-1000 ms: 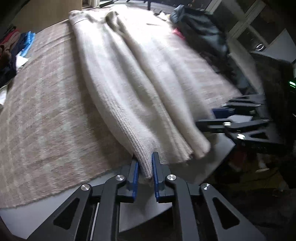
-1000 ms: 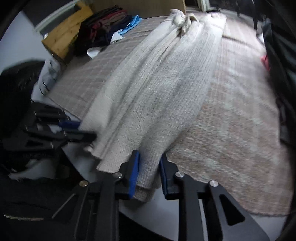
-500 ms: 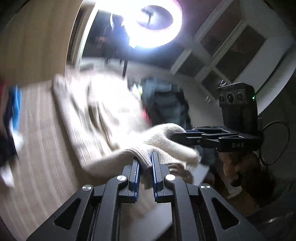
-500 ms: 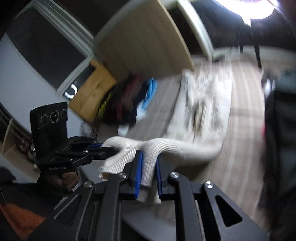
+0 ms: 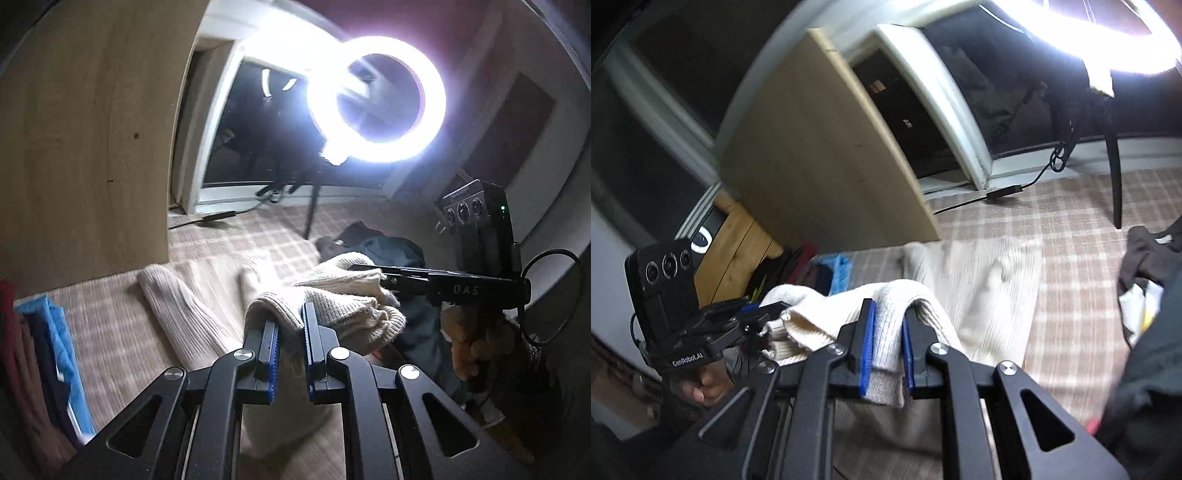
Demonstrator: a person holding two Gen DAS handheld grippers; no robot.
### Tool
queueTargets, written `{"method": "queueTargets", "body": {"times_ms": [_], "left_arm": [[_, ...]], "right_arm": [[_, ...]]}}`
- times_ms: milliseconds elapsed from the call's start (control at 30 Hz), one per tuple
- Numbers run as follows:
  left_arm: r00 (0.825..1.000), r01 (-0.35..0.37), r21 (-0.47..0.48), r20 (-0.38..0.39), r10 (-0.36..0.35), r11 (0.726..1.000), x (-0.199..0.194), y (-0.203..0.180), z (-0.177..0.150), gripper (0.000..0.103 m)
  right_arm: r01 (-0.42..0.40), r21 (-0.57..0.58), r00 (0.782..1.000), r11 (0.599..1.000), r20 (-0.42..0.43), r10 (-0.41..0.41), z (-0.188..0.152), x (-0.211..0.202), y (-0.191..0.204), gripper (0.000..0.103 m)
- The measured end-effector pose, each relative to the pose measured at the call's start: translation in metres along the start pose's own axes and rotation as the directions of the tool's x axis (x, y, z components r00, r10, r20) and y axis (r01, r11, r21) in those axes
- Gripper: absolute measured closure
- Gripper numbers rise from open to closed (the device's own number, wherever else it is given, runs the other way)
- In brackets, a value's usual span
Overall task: Fold clothes
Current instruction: 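Grasp the cardigan hem with the left gripper while the right gripper grasps beside it, then lift the hem and fold it toward the collar with both grippers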
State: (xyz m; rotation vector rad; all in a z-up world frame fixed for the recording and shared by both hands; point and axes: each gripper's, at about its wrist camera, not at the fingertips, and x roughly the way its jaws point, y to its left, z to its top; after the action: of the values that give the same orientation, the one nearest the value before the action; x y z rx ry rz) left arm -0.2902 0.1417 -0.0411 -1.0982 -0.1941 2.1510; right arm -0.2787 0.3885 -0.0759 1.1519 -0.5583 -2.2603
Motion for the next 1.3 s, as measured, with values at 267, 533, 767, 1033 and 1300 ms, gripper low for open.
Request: {"method": "queueTargets", "body": {"times_ms": [267,533,767,1033,1300], "left_arm": [[0.996,-0.038,-0.096,-0.087,0.029,0.995,0.089,0.077,0.025,0.093],[0.977,-0.079,-0.178,-0.207,0.041,0.981,0.150,0.122,0.018,0.090],[0.976,-0.139,-0.244,-0.198,0.091,0.960,0.134,0.124,0.032,0.072],[0.985,-0.156,-0.174,-0.107,0.139,0.972,0.066,0.094,0.009,0.059],[0.971,-0.117,-0.225,-0.228,0.064,0.967,0.076,0.073,-0.074,0.060]], "right_arm": [[0.034,0.095,0.998,0.995,-0.065,-0.028,0.045,0.086,-0.080,0.090],[0.078,0.180,0.983,0.981,-0.179,-0.045,0.042,0.142,-0.134,0.089],[0.120,0.241,0.976,0.963,-0.209,-0.069,0.058,0.122,-0.128,0.061],[0.135,0.092,0.979,0.987,-0.166,-0.119,0.024,0.078,-0.103,0.050],[0.111,-0.029,0.966,0.993,-0.231,-0.115,-0.037,0.073,-0.092,0.050]]}}
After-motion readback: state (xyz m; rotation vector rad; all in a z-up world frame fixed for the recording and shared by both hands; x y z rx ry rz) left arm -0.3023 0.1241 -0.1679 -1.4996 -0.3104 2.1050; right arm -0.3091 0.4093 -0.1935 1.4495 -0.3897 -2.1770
